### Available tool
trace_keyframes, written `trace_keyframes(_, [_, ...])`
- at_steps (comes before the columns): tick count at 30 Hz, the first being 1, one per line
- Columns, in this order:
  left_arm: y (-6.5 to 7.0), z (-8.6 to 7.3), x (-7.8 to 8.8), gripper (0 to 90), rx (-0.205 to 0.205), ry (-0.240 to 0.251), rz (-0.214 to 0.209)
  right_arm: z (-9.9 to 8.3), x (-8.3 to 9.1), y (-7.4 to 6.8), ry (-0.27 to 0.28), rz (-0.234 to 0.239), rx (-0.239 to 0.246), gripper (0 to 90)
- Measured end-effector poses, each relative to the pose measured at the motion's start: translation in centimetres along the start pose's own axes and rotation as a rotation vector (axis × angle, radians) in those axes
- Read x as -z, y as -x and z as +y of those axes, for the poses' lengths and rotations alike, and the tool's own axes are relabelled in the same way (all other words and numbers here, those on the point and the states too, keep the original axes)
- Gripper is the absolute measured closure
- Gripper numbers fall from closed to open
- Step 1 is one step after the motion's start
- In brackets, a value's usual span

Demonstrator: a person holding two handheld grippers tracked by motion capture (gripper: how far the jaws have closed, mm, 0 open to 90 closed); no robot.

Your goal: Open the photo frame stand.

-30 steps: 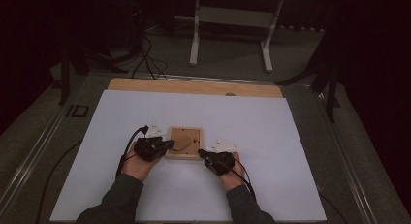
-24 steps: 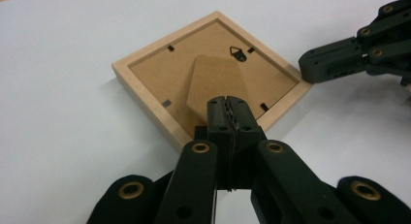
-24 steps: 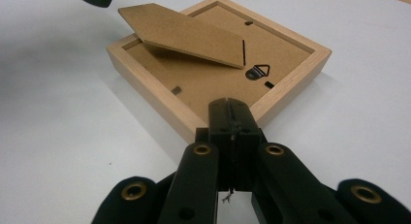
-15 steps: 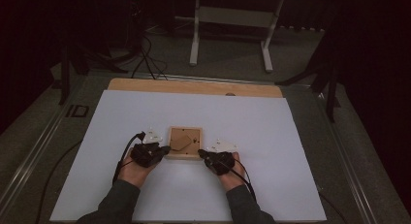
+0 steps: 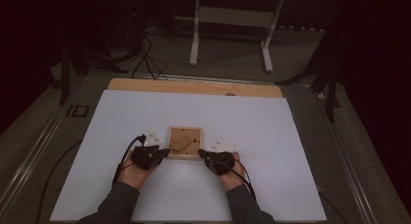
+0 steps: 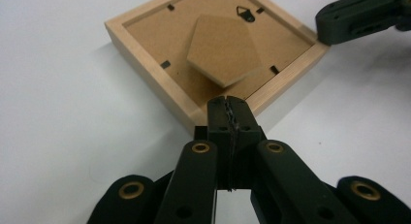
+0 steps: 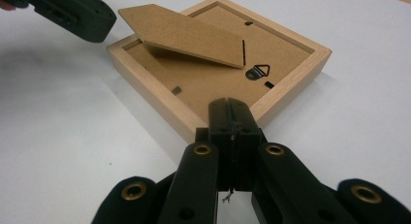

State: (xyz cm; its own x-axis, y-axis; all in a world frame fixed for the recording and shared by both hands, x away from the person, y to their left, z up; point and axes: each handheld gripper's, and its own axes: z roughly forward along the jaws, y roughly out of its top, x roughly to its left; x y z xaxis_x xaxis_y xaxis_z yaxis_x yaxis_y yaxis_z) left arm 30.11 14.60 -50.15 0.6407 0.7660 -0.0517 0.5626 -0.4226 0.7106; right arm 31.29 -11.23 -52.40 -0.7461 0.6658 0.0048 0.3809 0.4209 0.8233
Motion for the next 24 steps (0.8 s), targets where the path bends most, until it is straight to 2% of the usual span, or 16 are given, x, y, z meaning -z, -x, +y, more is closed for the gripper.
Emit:
trace_keyframes(7, [-0.4,0.2,-0.5,89.7,0.025,-0.007,0.001,0.0,0.0,0.0,0.000,0.000,0.000,89.9])
trace_keyframes(10, [-0.3,0.5,-0.6,89.7,0.022,-0.005,-0.002,0.0,0.0,0.0,0.000,0.000,0.001,89.9])
trace_keyframes(13, [-0.1,1.0,-0.5,89.6,0.014,0.004,-0.002,0.0,0.0,0.0,0.001,0.000,0.001,89.9])
trace_keyframes(17, [-0.1,1.5,-0.1,89.5,0.034,0.040,-0.017,0.0,0.0,0.0,0.001,0.000,0.002,89.9])
trace_keyframes(24, [0.0,2.9,0.0,87.2,0.036,0.045,-0.022,0.0,0.0,0.0,0.001,0.000,0.003,89.9])
